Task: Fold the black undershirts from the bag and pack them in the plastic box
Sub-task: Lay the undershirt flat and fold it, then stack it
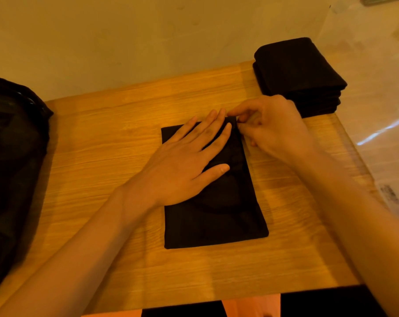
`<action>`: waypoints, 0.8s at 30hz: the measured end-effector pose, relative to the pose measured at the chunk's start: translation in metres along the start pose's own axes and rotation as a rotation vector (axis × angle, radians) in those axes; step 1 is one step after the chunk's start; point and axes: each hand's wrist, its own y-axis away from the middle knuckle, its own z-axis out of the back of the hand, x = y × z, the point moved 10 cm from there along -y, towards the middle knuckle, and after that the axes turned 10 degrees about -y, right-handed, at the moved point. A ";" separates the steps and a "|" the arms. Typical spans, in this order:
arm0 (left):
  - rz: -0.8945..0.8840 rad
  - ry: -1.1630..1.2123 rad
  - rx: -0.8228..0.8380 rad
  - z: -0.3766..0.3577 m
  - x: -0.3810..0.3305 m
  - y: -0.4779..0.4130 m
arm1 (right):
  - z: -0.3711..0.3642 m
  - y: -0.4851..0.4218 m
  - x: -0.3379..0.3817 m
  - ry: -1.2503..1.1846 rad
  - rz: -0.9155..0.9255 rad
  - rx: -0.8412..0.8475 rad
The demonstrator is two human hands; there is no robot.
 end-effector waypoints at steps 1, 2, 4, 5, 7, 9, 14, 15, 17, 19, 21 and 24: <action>0.001 -0.004 0.002 0.000 -0.001 0.000 | 0.000 0.000 0.001 -0.010 0.013 0.001; 0.002 -0.005 0.003 0.000 -0.001 0.000 | 0.001 0.001 0.001 -0.029 0.026 -0.004; 0.004 0.005 0.000 0.000 -0.002 0.000 | 0.003 0.002 0.001 -0.058 0.051 -0.032; 0.005 0.010 -0.005 0.001 -0.002 0.000 | 0.004 0.001 0.001 -0.057 0.064 -0.054; 0.005 0.020 -0.011 0.001 -0.002 0.000 | 0.005 0.000 0.002 -0.032 0.090 -0.097; 0.003 0.029 -0.011 0.001 -0.002 -0.001 | 0.006 -0.001 0.004 -0.016 0.108 -0.129; -0.005 0.042 -0.020 0.002 -0.002 -0.001 | 0.003 -0.005 0.006 0.075 0.143 -0.186; -0.007 0.046 -0.022 0.003 -0.003 -0.001 | 0.002 -0.006 0.006 0.108 0.148 -0.194; -0.009 0.045 -0.023 0.002 -0.003 -0.001 | 0.001 -0.007 0.007 0.147 0.163 -0.201; -0.010 0.040 -0.022 0.002 -0.004 -0.001 | 0.002 -0.007 0.006 0.134 0.159 -0.203; -0.011 0.041 -0.028 0.002 -0.004 -0.001 | 0.003 -0.006 0.006 0.125 0.164 -0.188; -0.012 0.052 -0.036 0.002 -0.004 -0.001 | 0.001 0.000 0.009 0.153 0.187 -0.144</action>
